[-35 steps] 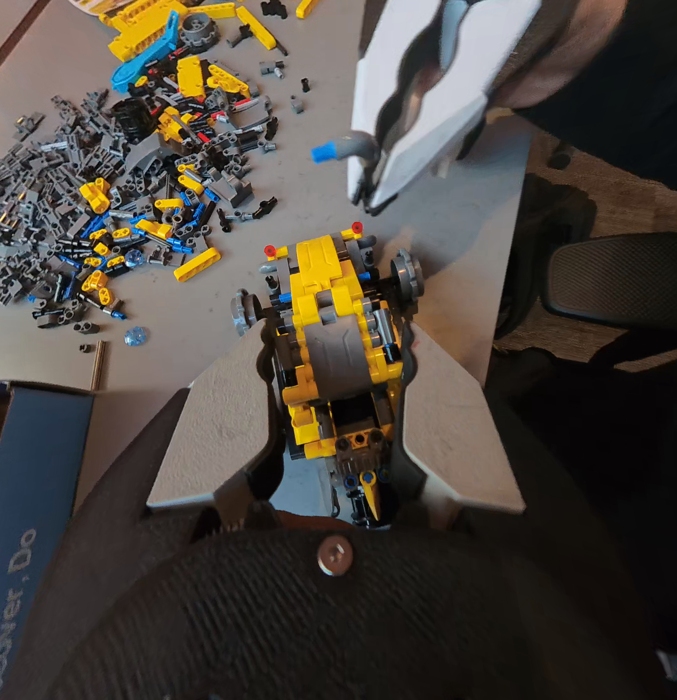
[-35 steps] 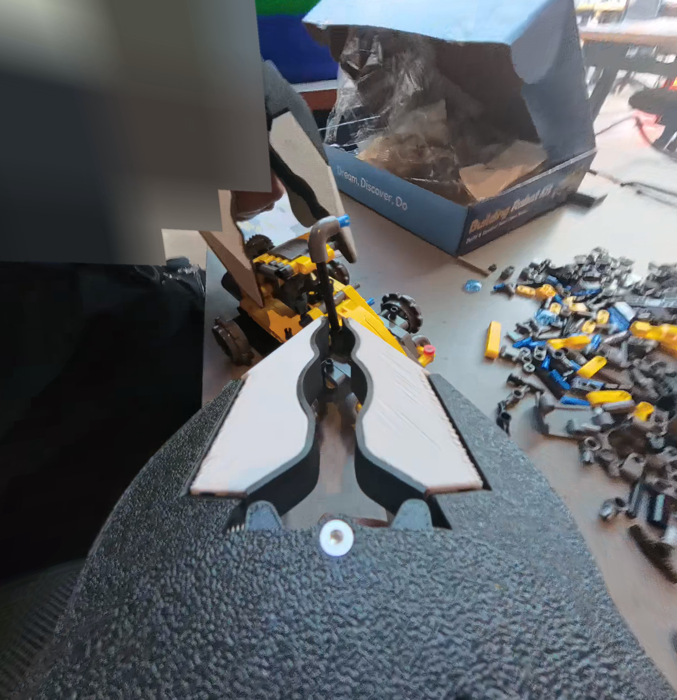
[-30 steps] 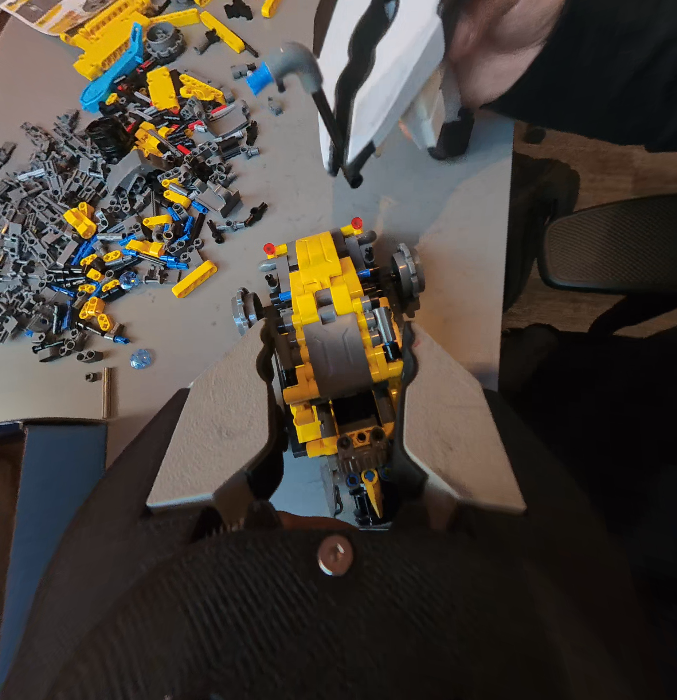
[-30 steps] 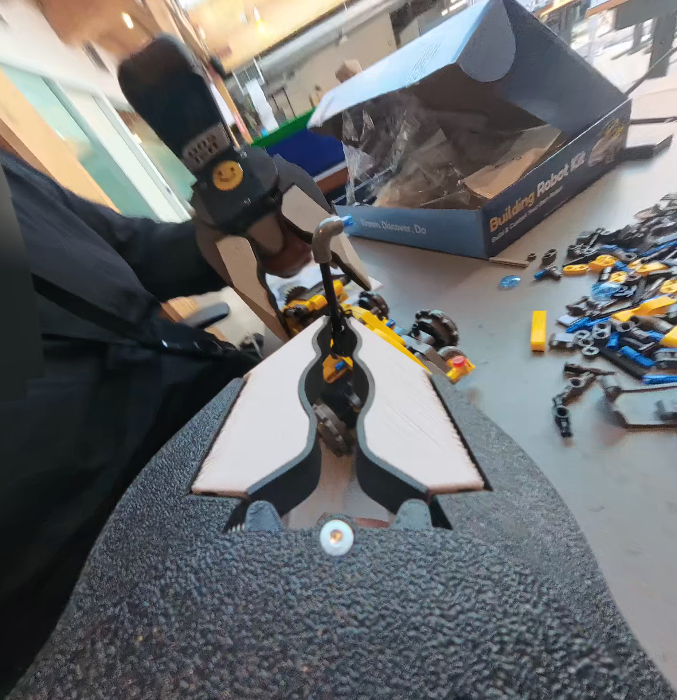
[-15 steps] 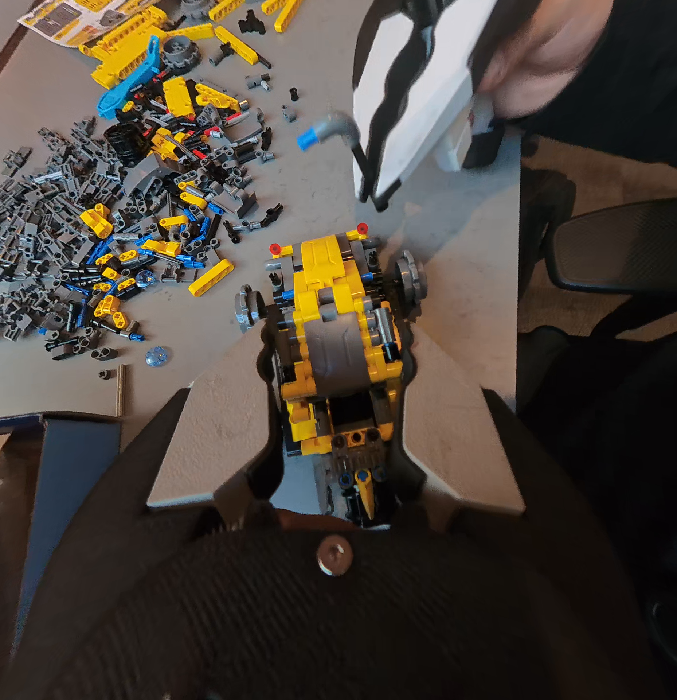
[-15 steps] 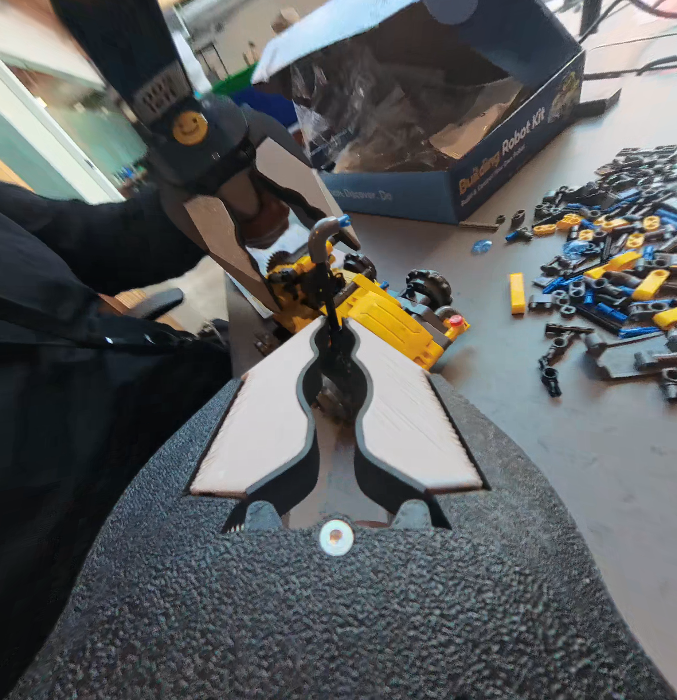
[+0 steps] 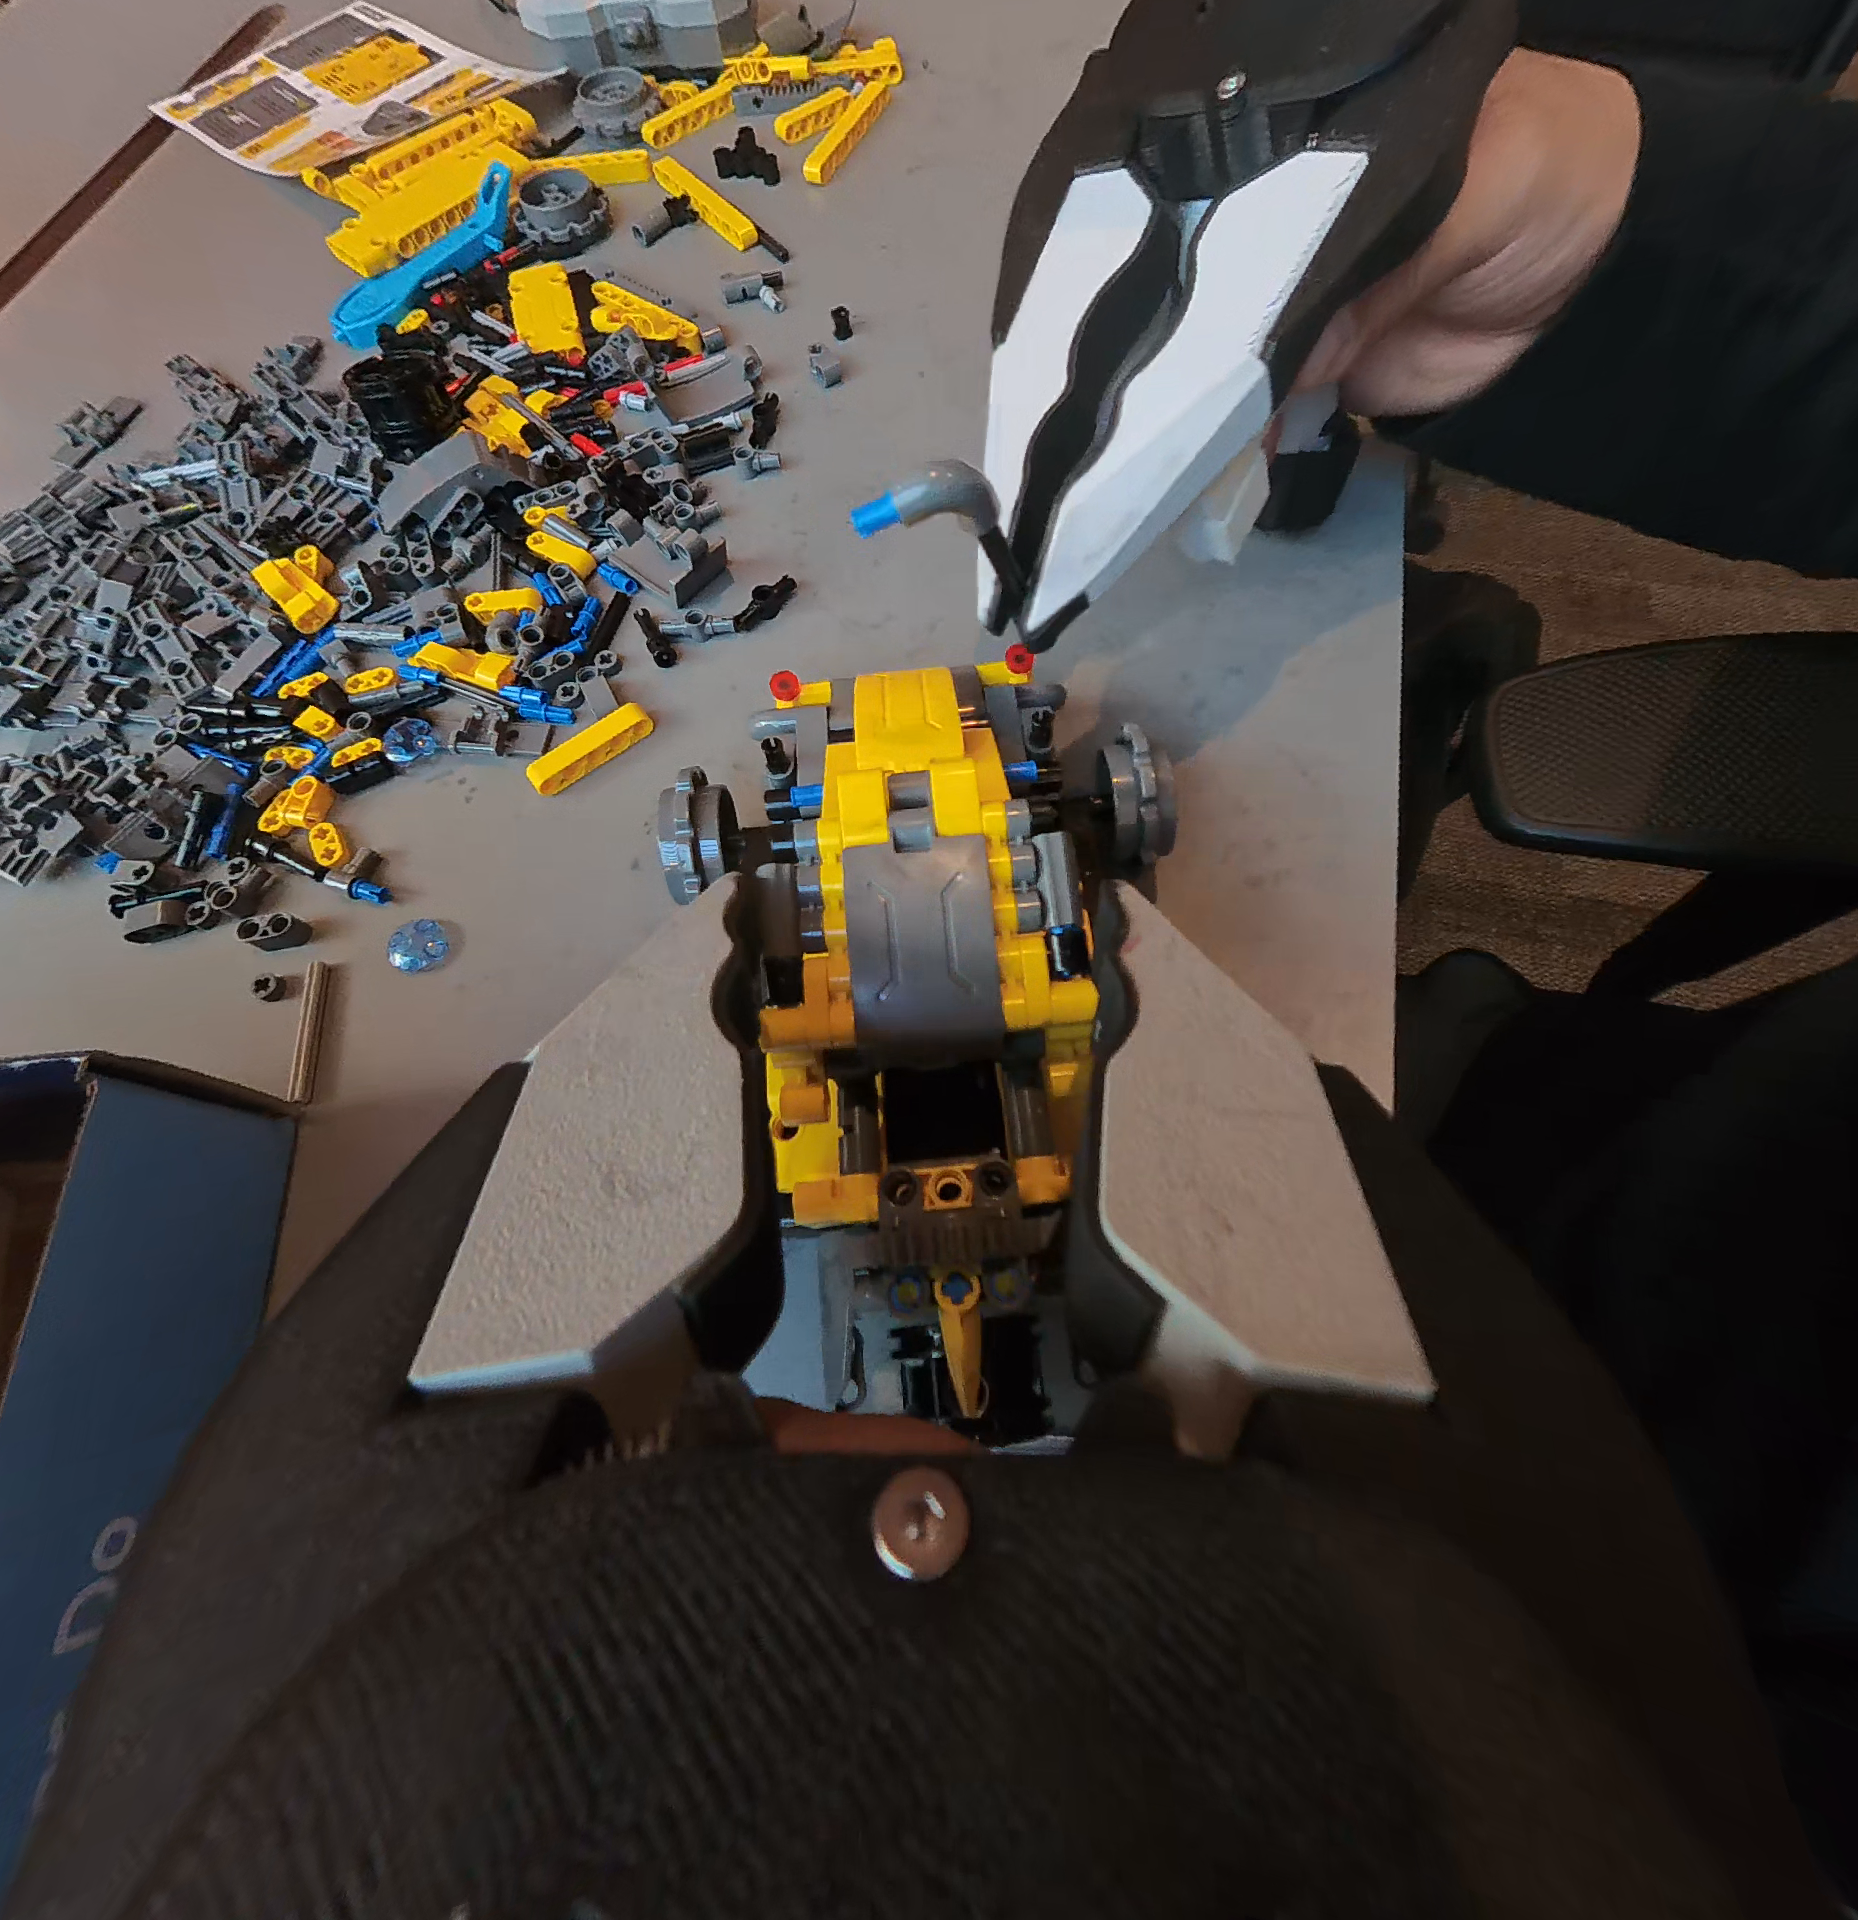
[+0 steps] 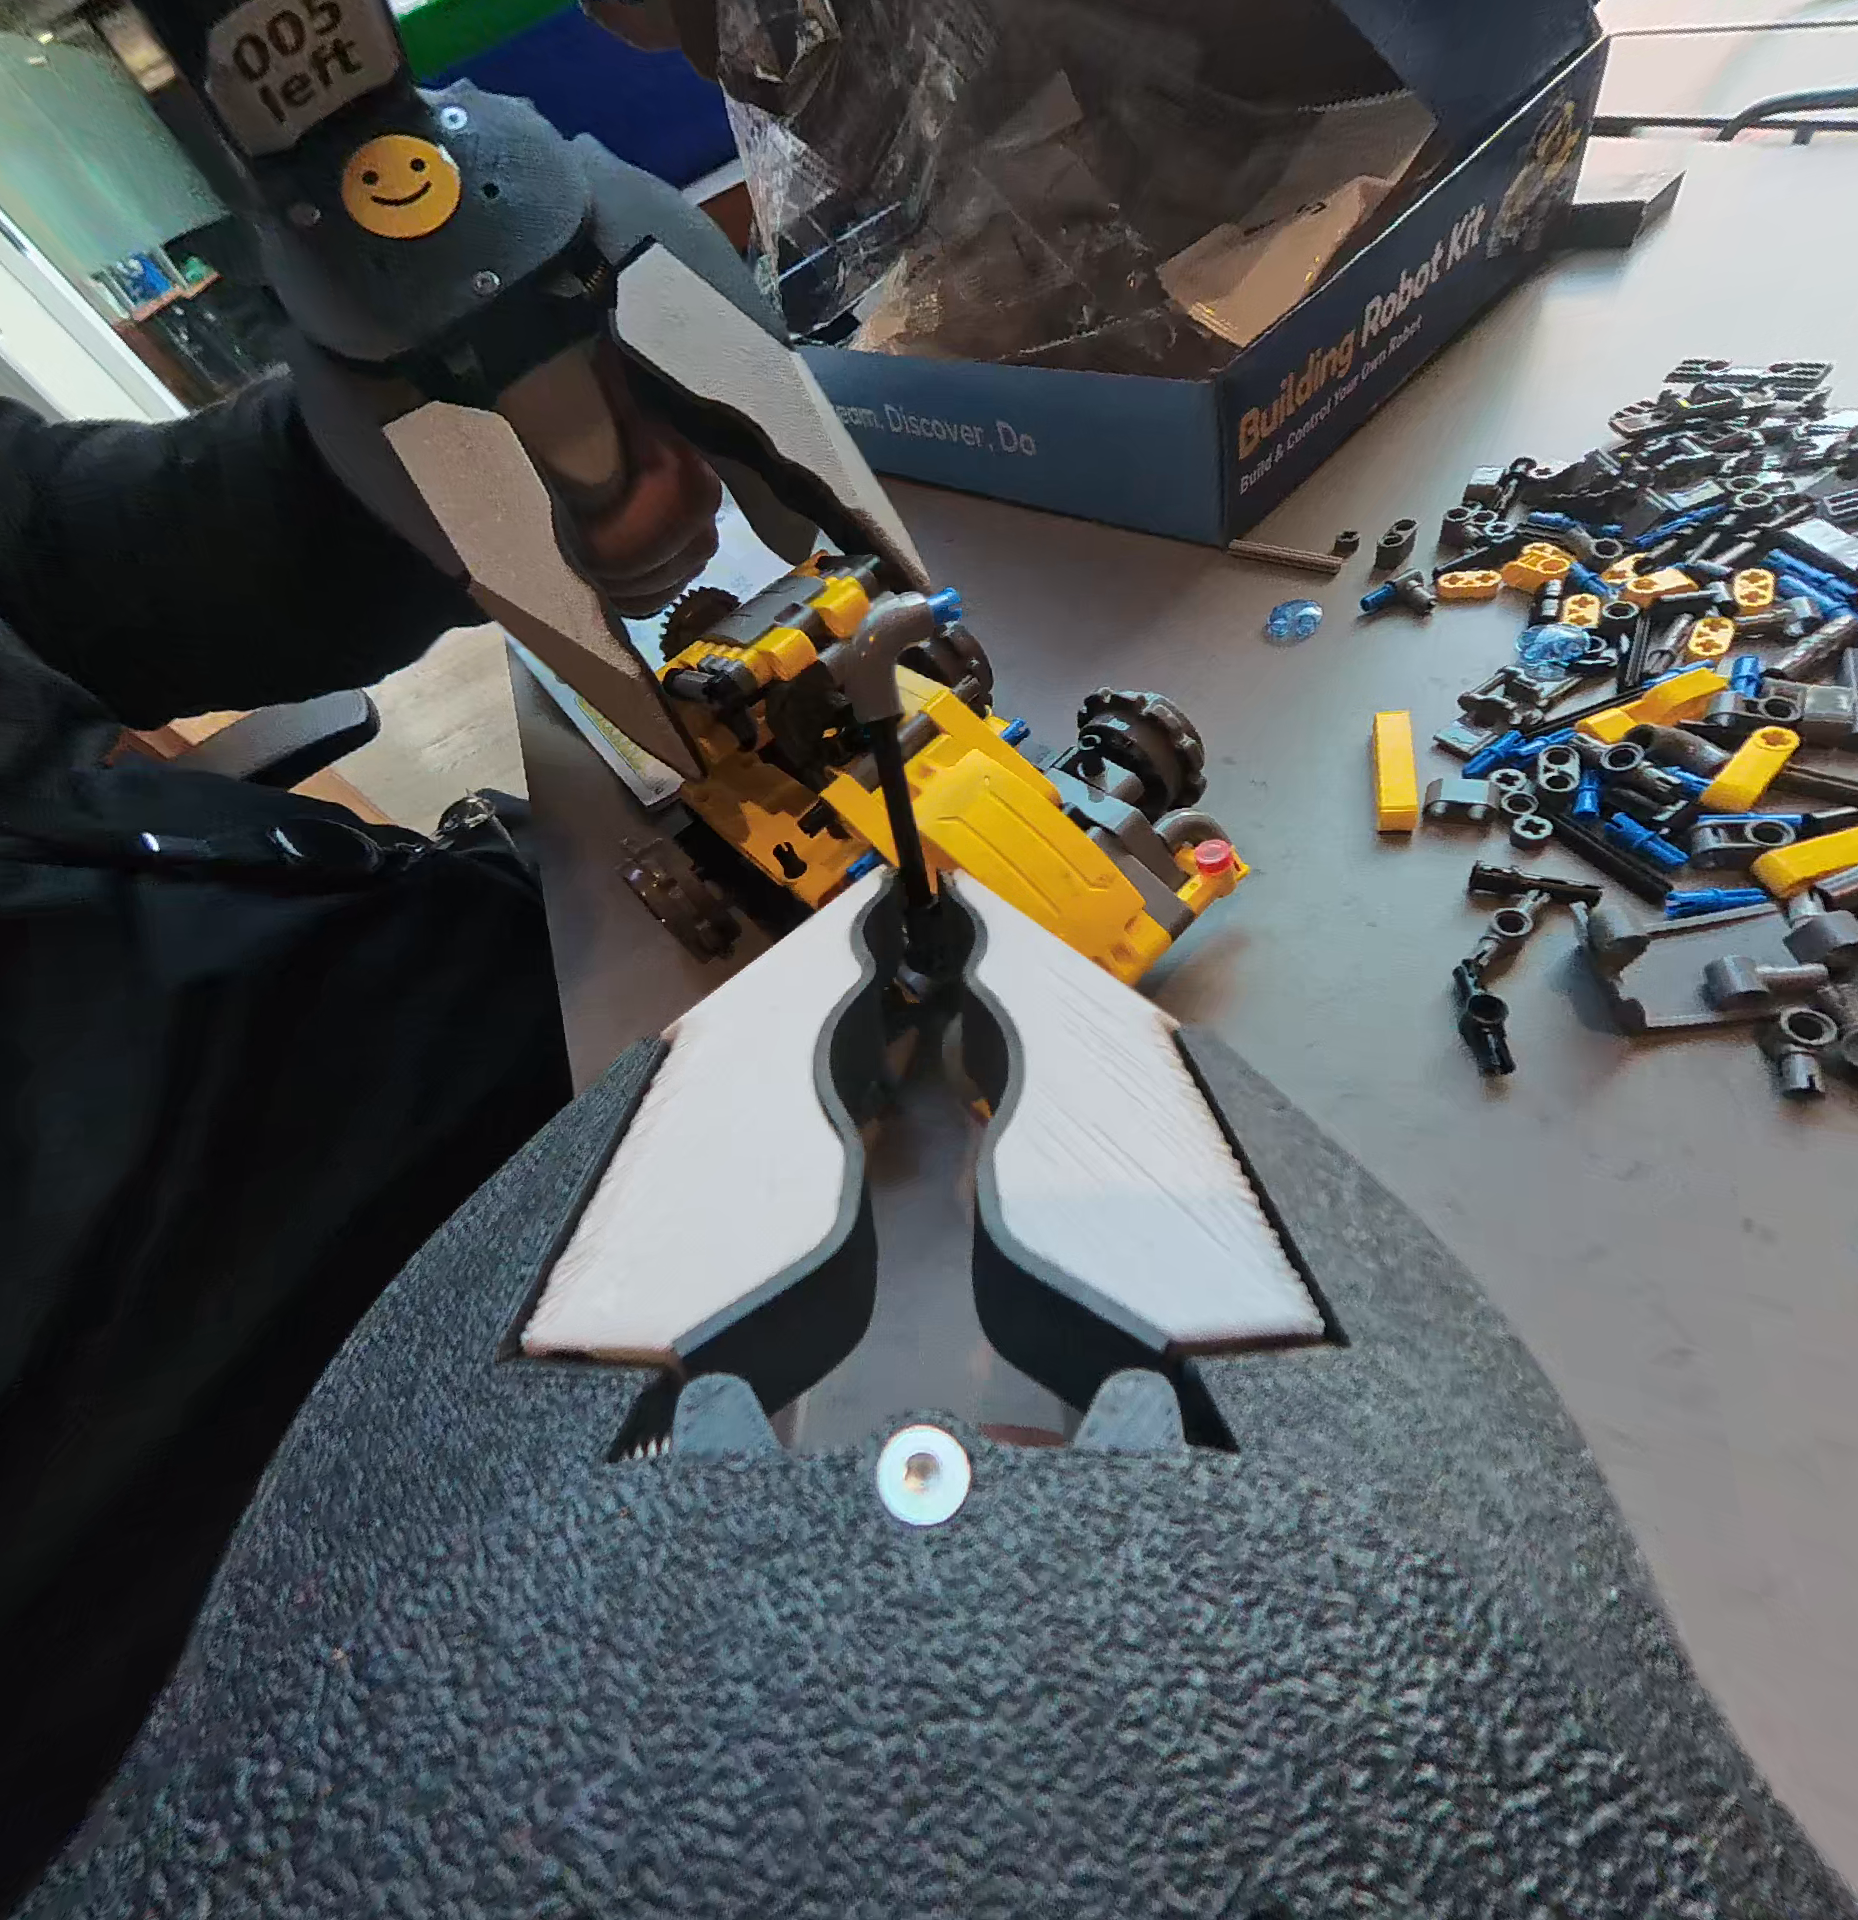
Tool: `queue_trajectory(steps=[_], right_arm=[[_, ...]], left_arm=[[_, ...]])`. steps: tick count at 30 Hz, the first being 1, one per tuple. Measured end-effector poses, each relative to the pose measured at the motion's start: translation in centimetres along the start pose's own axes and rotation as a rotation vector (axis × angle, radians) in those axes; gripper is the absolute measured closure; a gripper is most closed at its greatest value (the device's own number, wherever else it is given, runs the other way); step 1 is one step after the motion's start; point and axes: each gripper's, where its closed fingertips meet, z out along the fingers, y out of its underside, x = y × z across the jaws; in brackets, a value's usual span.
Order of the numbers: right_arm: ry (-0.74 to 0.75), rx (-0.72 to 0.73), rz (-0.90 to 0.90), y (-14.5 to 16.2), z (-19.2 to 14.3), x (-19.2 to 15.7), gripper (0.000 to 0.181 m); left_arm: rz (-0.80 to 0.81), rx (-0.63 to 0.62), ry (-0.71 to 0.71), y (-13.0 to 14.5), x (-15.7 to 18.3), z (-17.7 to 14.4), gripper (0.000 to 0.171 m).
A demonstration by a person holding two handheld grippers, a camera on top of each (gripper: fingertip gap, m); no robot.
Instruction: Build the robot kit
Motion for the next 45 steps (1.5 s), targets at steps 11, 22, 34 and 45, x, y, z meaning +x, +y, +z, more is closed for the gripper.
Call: queue_trajectory(steps=[11, 22, 34, 45], right_arm=[[-0.055, 0.044, 0.11, -0.4, -0.1, -0.4, 0.176], [-0.199, 0.016, 0.025, -1.0, 0.7, -2.5, 0.176], [-0.149, -0.005, -0.079, -1.7, 0.9, -2.3, 0.176], [0.0, 0.001, -0.251, -1.2, 0.4, -2.9, 0.177]], left_arm=[[0.025, -0.021, 0.043, -0.1, 0.0, 0.1, 0.11], [0.167, 0.039, 0.049, -5.5, -0.4, -1.2, 0.132], [0.219, -0.038, 0.126, -5.8, 0.9, 0.5, 0.148], [-0.034, 0.056, -0.122, -3.0, -0.9, -4.5, 0.132]])
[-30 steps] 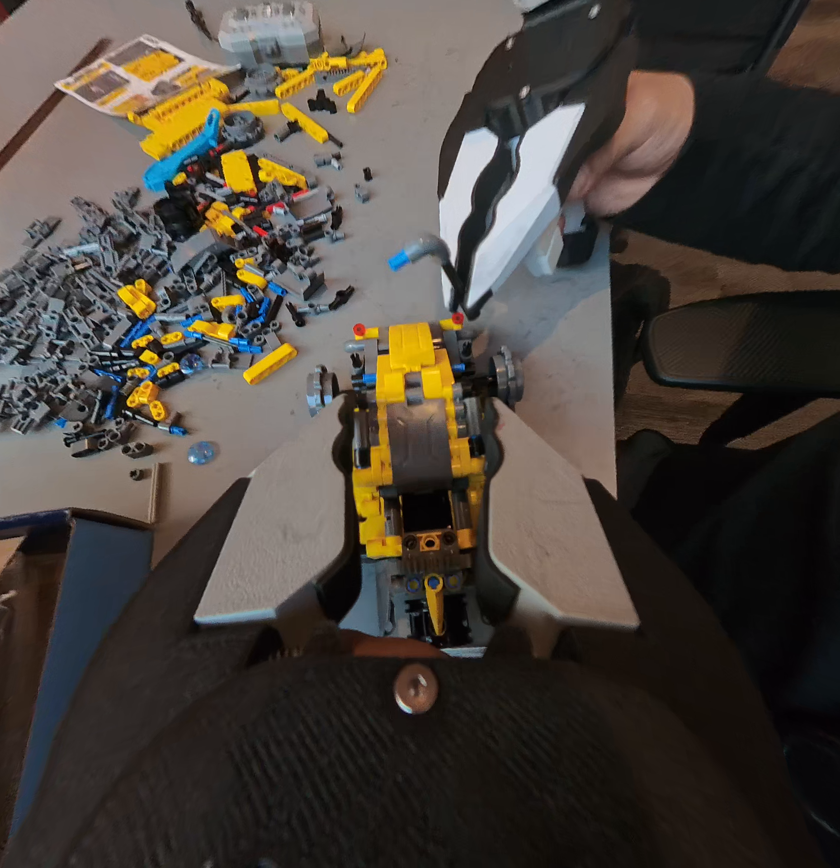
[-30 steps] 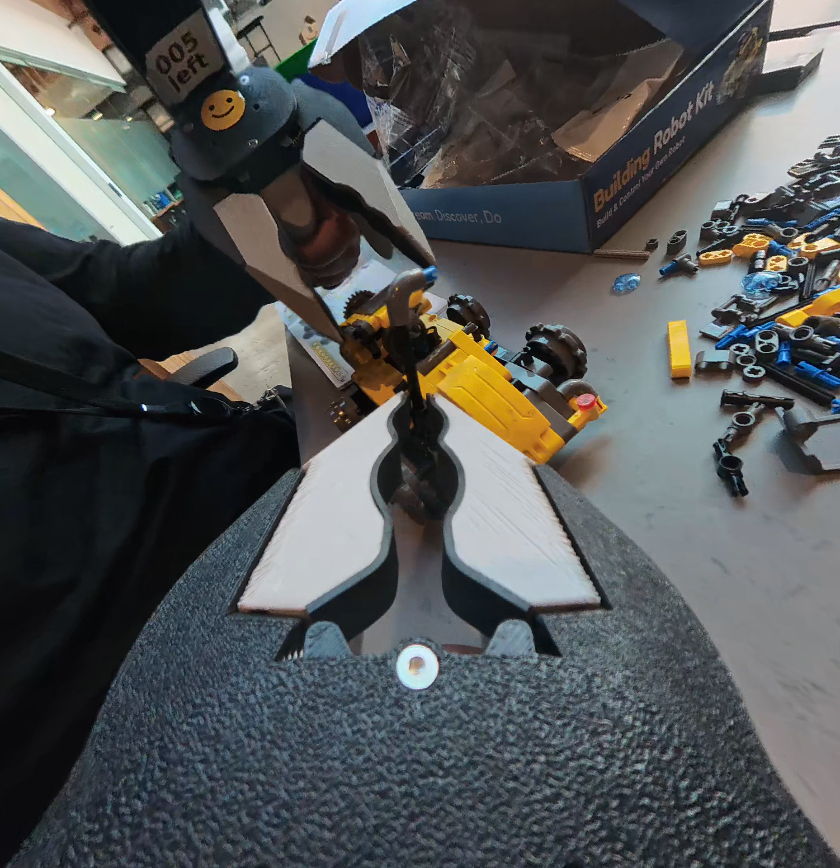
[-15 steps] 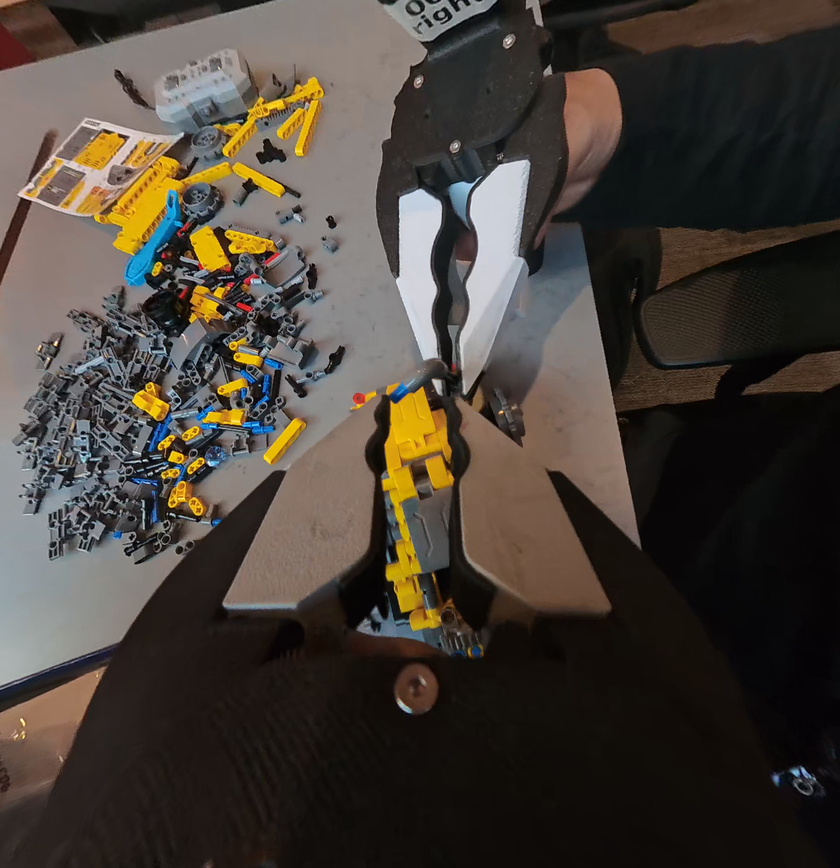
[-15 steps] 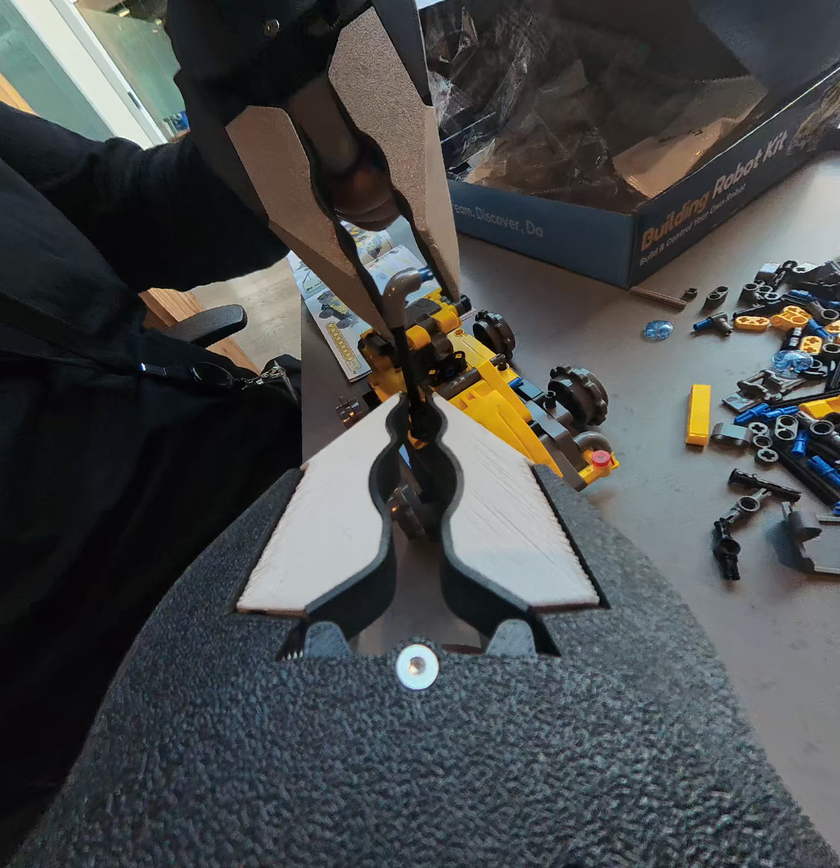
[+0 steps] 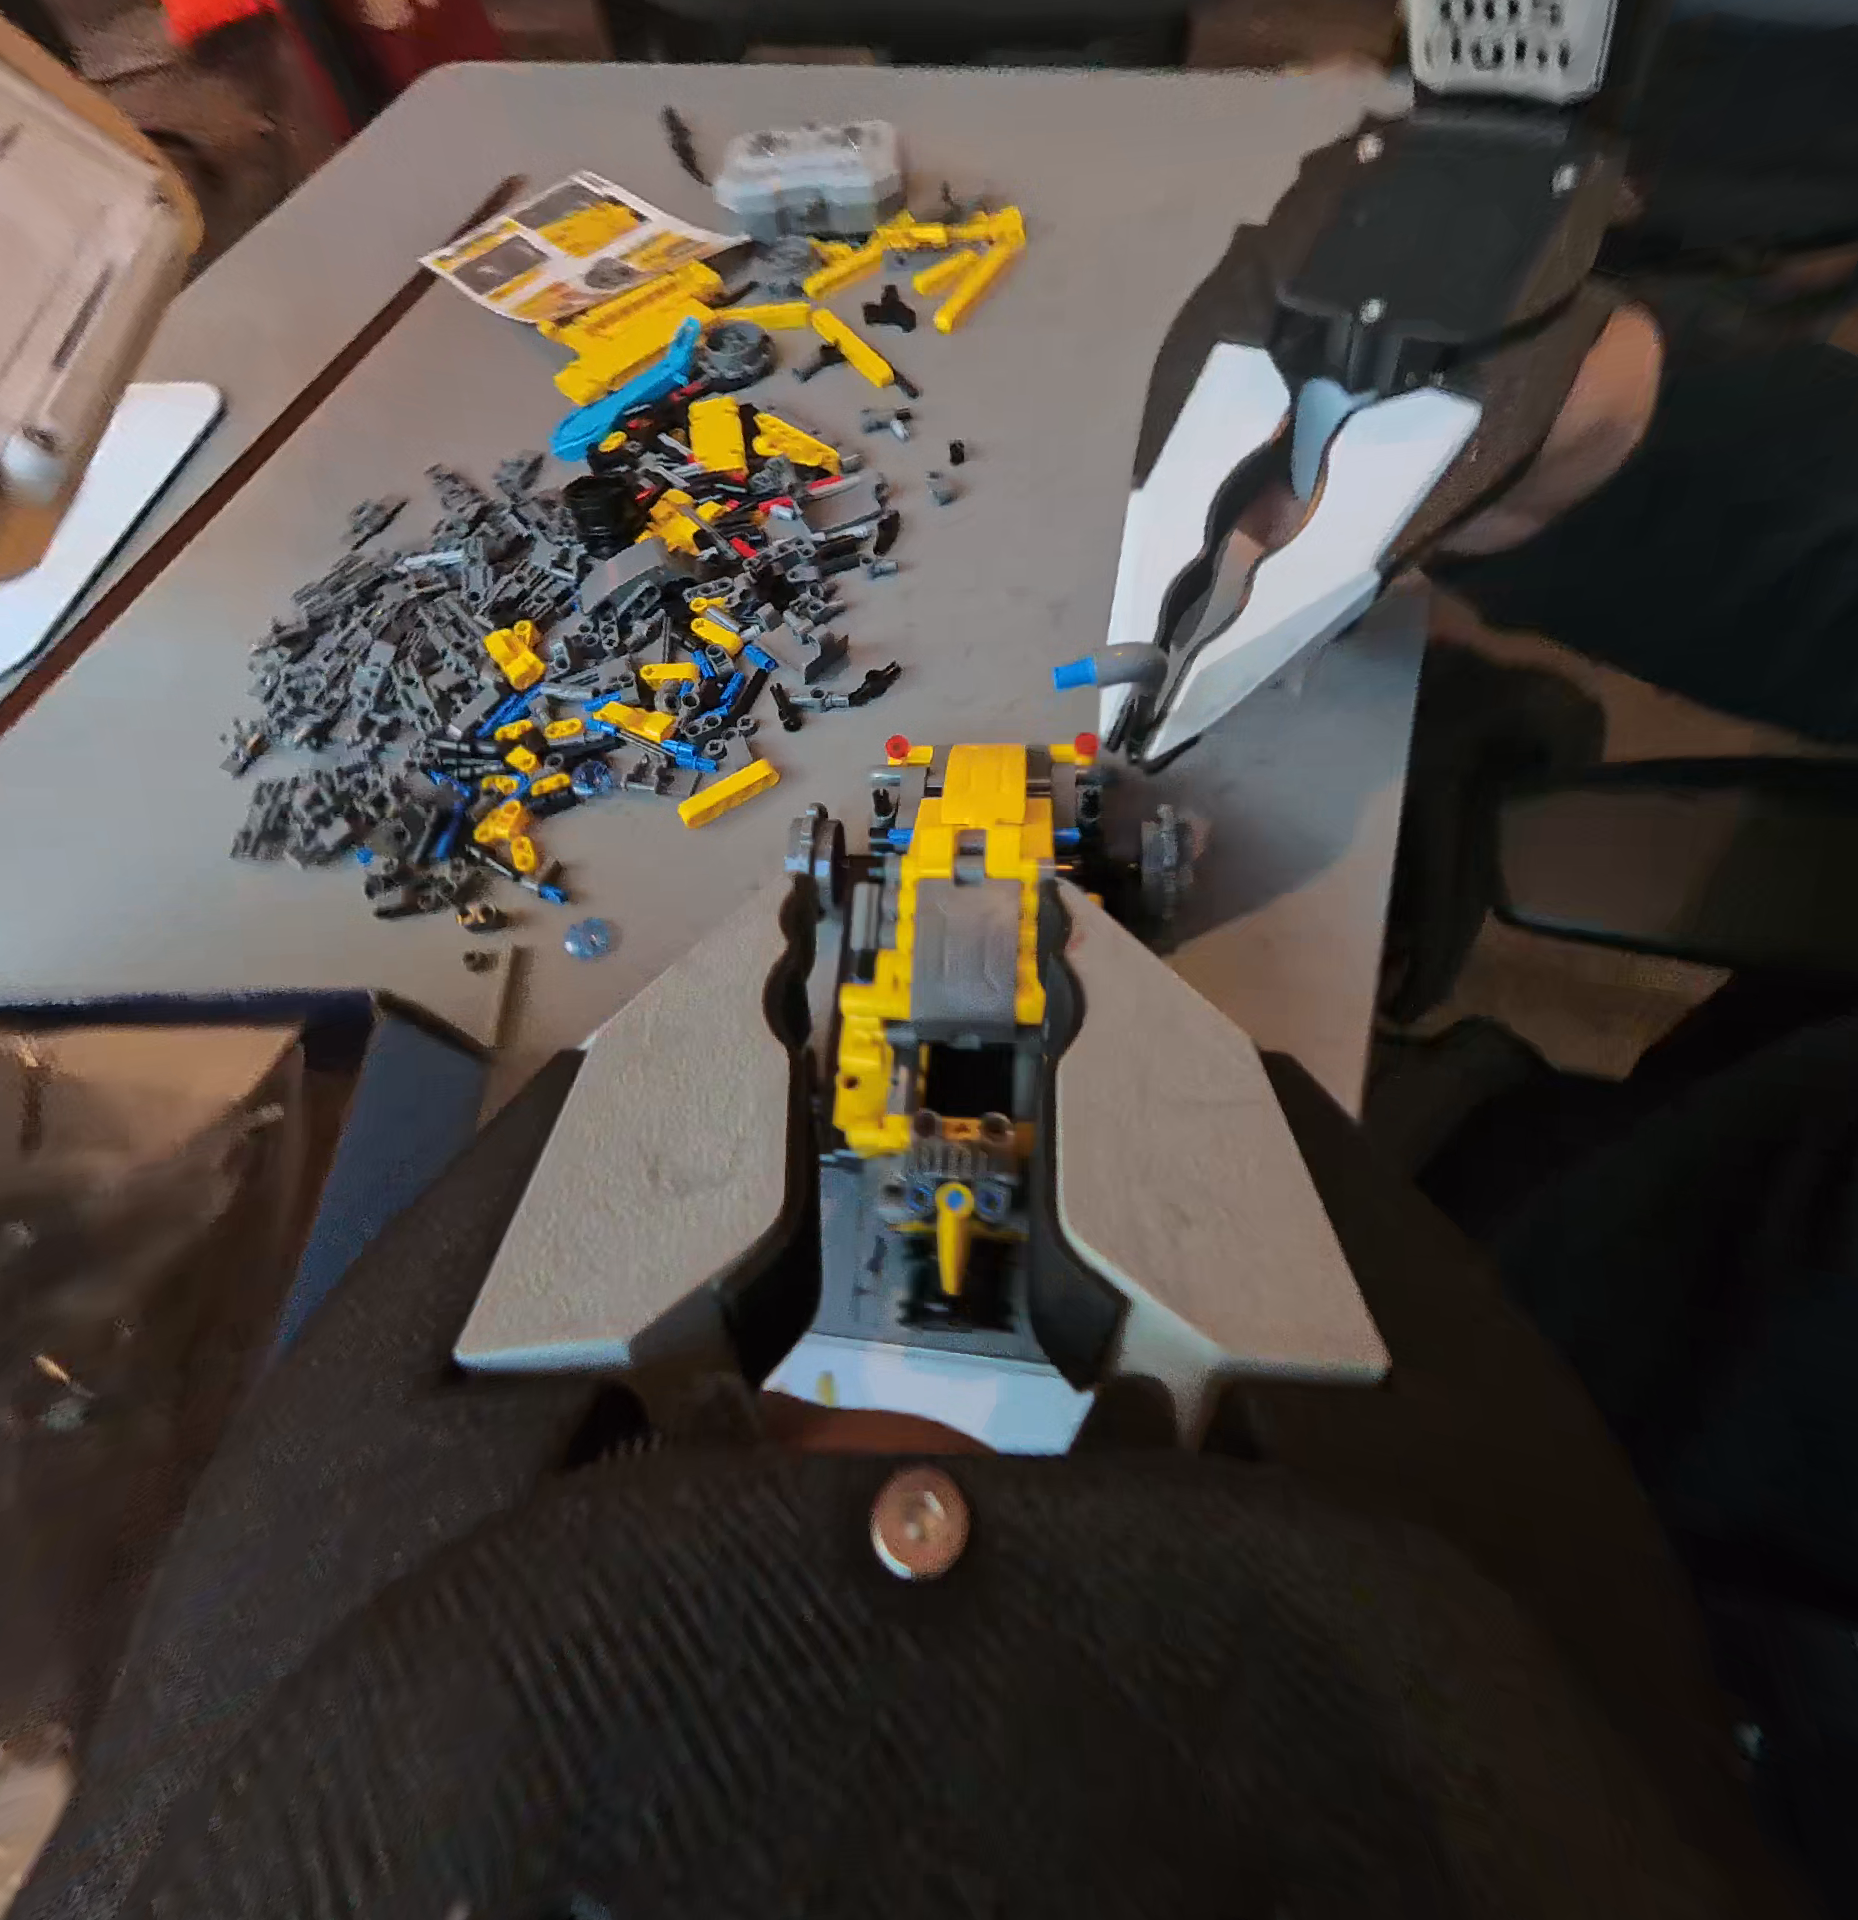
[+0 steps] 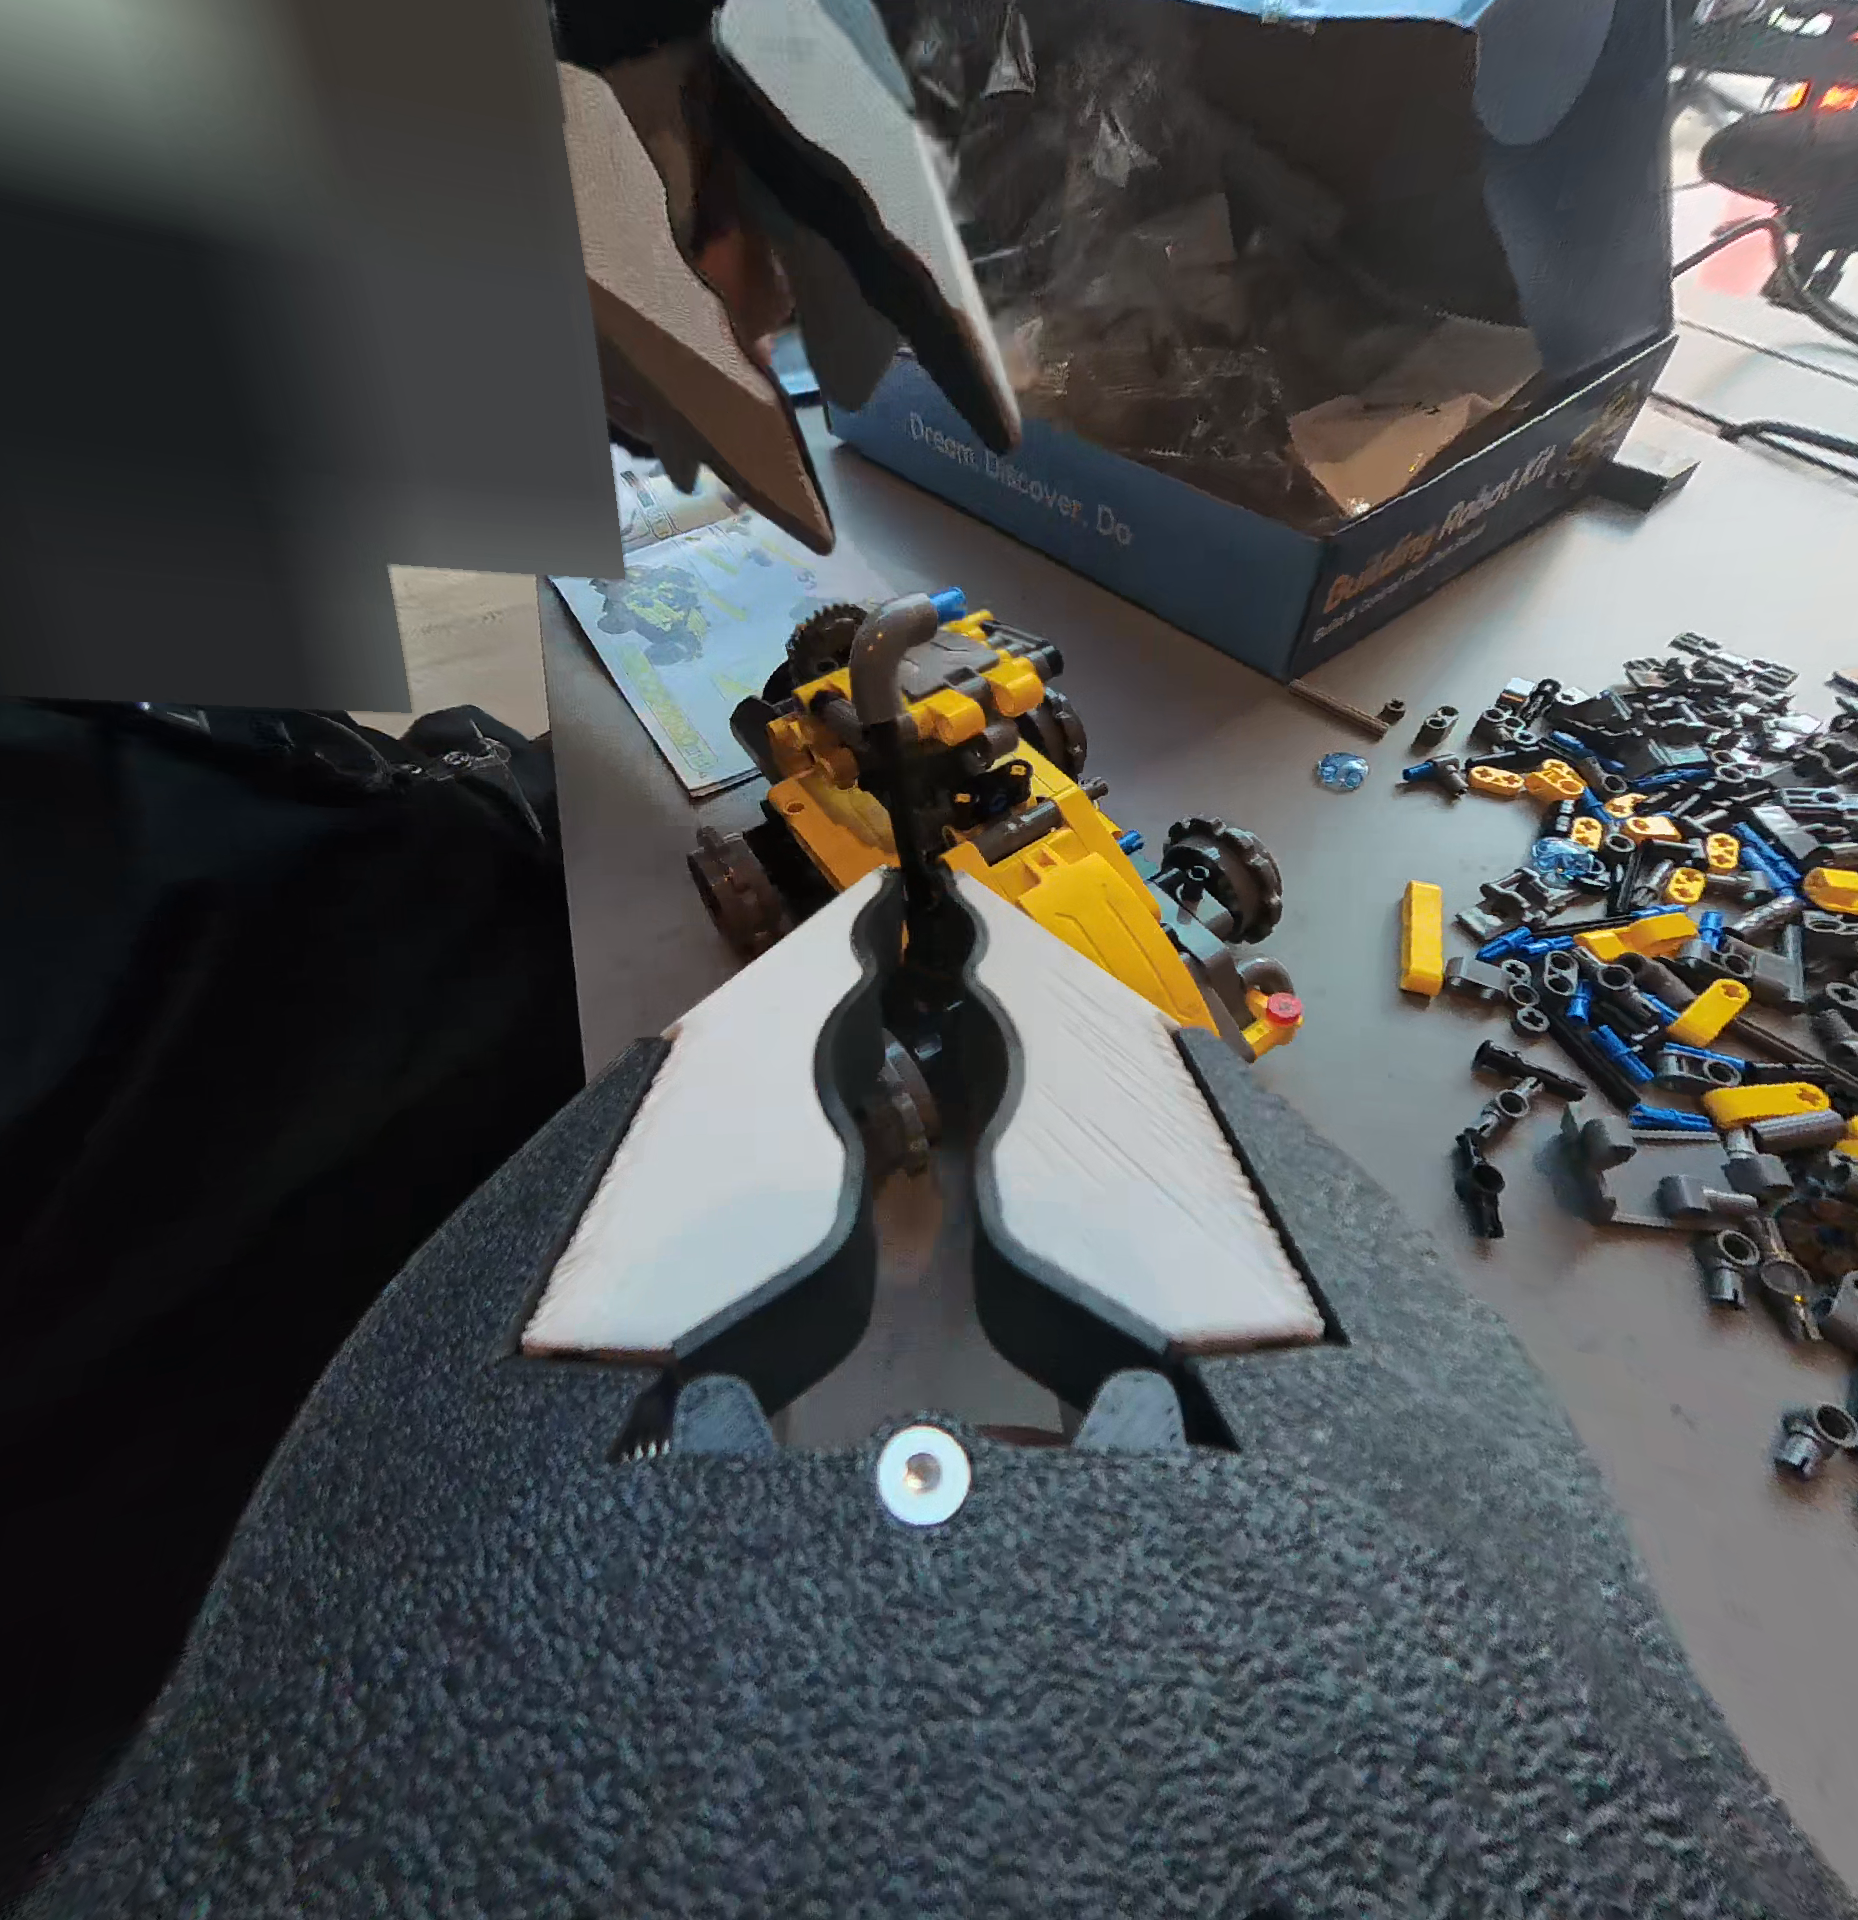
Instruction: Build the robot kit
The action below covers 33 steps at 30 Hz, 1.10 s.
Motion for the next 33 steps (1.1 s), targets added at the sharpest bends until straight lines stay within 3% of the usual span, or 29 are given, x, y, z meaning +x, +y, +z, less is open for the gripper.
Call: queue_trajectory(steps=[4, 7, 9, 12, 16, 20, 23, 25, 28, 30, 33], right_arm=[[0.058, 0.035, -0.066, -0.1, 0.1, 0.5, 0.178], [0.105, 0.032, -0.055, -0.6, 0.6, 1.5, 0.178], [0.095, 0.018, -0.061, -1.3, 1.3, 1.2, 0.178], [0.012, -0.008, -0.126, -2.0, 2.4, -1.5, 0.177], [-0.121, -0.108, -0.175, 0.1, 2.7, -5.9, 0.176], [0.011, -0.209, -0.147, 1.4, 1.0, -3.3, 0.176], [0.177, -0.196, -0.135, -0.7, 0.2, 0.3, 0.177], [0.206, -0.155, -0.153, -2.6, 1.2, 0.8, 0.176], [0.067, -0.124, -0.194, -3.9, 4.3, -2.2, 0.177], [-0.072, -0.173, -0.245, -2.9, 5.8, -5.2, 0.176], [-0.163, -0.268, -0.286, -0.3, 5.8, -7.4, 0.175]], left_arm=[[-0.215, 0.154, -0.038, 1.1, 2.6, -0.5, 0.128], [-0.231, 0.225, -0.065, 2.2, 4.4, -0.1, 0.128], [-0.22, 0.203, -0.059, 3.5, 5.4, 0.4, 0.125], [-0.215, 0.188, -0.092, 4.6, 4.8, 0.3, 0.116], [-0.251, 0.276, -0.064, 5.0, 5.0, -1.6, 0.112], [-0.239, 0.305, -0.038, 6.6, 6.3, -3.0, 0.114], [-0.247, 0.333, -0.035, 7.6, 7.0, -3.6, 0.118], [-0.237, 0.357, -0.064, 7.7, 6.8, -4.2, 0.121], [-0.216, 0.371, -0.075, 7.9, 6.6, -4.9, 0.121], [-0.225, 0.378, -0.076, 8.1, 6.5, -5.1, 0.121], [-0.206, 0.373, -0.082, 8.3, 6.5, -5.3, 0.122]])
